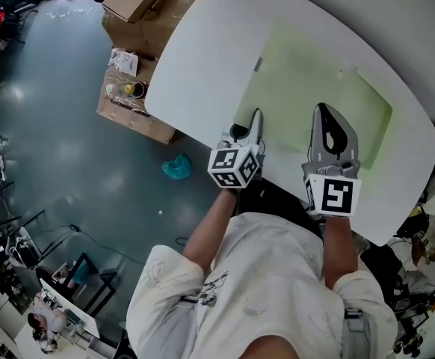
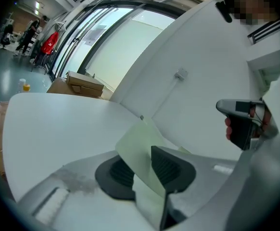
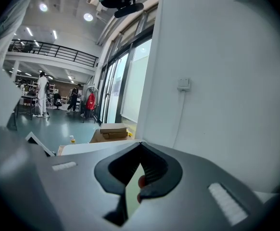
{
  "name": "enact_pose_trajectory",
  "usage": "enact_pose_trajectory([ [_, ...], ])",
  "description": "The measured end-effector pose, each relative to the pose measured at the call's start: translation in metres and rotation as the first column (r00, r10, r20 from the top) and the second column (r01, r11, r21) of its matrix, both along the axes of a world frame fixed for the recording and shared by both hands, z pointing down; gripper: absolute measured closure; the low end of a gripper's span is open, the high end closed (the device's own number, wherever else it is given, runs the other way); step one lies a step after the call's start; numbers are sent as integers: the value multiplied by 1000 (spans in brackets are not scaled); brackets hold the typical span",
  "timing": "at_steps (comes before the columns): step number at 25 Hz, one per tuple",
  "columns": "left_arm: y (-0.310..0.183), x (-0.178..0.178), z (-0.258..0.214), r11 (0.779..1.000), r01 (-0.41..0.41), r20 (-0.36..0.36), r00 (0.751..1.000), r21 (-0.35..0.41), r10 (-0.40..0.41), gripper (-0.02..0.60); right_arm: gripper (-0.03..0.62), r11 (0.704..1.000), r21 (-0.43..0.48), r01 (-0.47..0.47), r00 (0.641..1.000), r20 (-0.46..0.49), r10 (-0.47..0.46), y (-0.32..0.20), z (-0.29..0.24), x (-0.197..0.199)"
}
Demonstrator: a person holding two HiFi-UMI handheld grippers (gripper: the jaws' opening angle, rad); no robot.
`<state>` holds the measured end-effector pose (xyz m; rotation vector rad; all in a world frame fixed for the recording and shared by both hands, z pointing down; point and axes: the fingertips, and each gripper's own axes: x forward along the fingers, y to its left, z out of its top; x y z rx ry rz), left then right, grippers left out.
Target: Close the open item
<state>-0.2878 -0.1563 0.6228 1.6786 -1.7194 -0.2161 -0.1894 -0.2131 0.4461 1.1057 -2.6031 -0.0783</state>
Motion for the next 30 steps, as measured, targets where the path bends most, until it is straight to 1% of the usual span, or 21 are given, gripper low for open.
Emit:
enact_pose_trajectory([
  [5, -2, 5, -14, 999, -38, 11, 999, 37, 37, 502, 592, 999, 18, -28, 1000, -1, 28, 3, -6, 6],
  [15, -8, 32, -56, 985, -121, 63, 991, 121, 114, 503, 592, 993, 55, -103, 994, 26, 102, 15, -26, 36],
  [21, -14, 52, -73, 976, -149, 92, 987, 158, 136, 503, 592, 986, 71, -153, 988, 48, 150, 18, -34, 66],
  [27, -19, 77, -103, 961, -194, 142, 976, 198, 168, 503, 592, 976, 79, -202, 978, 77, 196, 19, -46, 100],
  [30, -18, 88, -115, 954, -207, 167, 971, 215, 173, 503, 592, 974, 80, -211, 976, 81, 204, 23, -49, 112],
])
